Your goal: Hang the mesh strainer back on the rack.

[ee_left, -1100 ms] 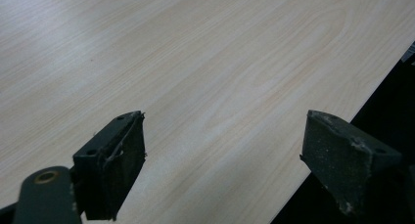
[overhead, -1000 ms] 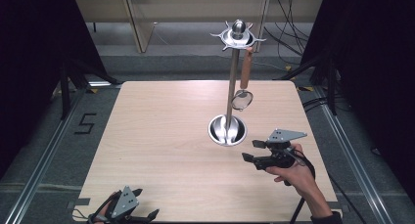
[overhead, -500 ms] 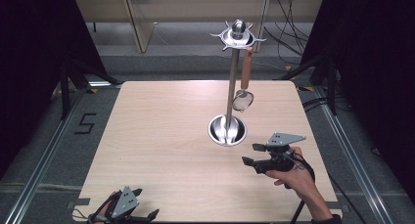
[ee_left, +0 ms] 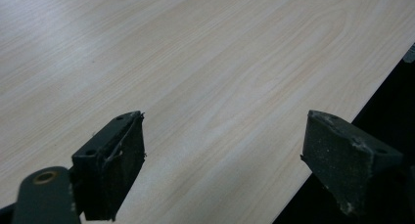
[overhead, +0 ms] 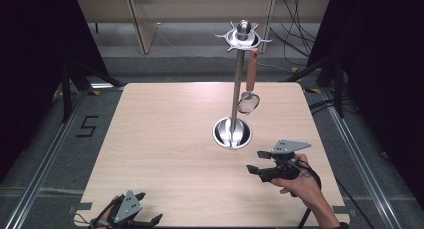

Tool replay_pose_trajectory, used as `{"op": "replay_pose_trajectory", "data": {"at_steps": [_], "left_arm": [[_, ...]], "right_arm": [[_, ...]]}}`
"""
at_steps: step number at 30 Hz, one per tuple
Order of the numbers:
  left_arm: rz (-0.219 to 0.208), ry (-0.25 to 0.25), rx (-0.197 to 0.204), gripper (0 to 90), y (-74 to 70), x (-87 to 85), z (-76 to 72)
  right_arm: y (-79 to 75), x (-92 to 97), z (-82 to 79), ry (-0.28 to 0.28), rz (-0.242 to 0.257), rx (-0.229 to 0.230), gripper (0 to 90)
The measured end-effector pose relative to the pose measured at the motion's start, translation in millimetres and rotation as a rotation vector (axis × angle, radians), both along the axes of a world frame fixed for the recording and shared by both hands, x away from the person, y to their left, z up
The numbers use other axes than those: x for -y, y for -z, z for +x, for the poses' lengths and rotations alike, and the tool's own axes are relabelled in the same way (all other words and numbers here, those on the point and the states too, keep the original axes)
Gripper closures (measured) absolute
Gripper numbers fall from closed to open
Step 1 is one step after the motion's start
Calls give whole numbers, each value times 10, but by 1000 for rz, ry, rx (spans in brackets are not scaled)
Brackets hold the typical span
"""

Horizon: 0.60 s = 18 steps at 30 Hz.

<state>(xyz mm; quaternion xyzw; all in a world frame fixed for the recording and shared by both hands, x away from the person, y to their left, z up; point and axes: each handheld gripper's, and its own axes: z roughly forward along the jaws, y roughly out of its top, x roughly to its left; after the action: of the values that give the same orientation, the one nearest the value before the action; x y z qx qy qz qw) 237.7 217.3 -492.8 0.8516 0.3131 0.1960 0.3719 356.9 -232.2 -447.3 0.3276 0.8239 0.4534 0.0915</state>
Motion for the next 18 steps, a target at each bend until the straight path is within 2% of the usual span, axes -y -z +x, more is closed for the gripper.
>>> {"op": "replay_pose_trajectory", "data": {"at_steps": [1,2,3,4,5,7,9,10,11,12,13,14,16,17,18], "left_arm": [[0,-1,0,153,0,0,-1],[-25,-28,-24,153,11,17,-25],[-8,-8,-9,153,5,6,-9],[-23,-26,-25,153,12,16,-24],[-10,-14,-15,153,7,8,-13],[-6,-6,-6,153,5,5,-6],[-8,-13,-13,152,7,7,-11],[-10,-14,-14,153,8,9,-12],[-14,-11,-26,153,7,10,-17],[-11,-13,-20,153,7,8,-17],[-10,-15,-14,153,7,9,-14],[-8,-11,-13,153,5,6,-12],[-9,-13,-14,153,6,8,-14],[-9,-13,-14,153,6,8,-13],[-8,-12,-13,153,6,7,-12]], "right_arm": [[2,3,-1,-13,-4,-3,318],[10,-10,-20,-2,7,-19,318],[14,-6,-25,-11,1,-24,318],[27,-6,-20,-8,1,-3,318],[33,-3,-19,-10,-6,1,318],[40,-3,-33,-12,-7,-12,317],[53,-9,-52,-14,-10,-23,317],[64,-8,-51,-13,-9,-7,317],[75,-6,-54,-17,-12,-14,317],[79,-13,-71,-17,-8,-36,317],[98,-14,-62,-20,-7,-13,317],[98,-15,-81,-21,-9,-42,317],[121,-10,-75,-23,-15,-24,317],[125,-14,-94,-19,-11,-48,317],[140,-14,-93,-17,-13,-33,317]]}}
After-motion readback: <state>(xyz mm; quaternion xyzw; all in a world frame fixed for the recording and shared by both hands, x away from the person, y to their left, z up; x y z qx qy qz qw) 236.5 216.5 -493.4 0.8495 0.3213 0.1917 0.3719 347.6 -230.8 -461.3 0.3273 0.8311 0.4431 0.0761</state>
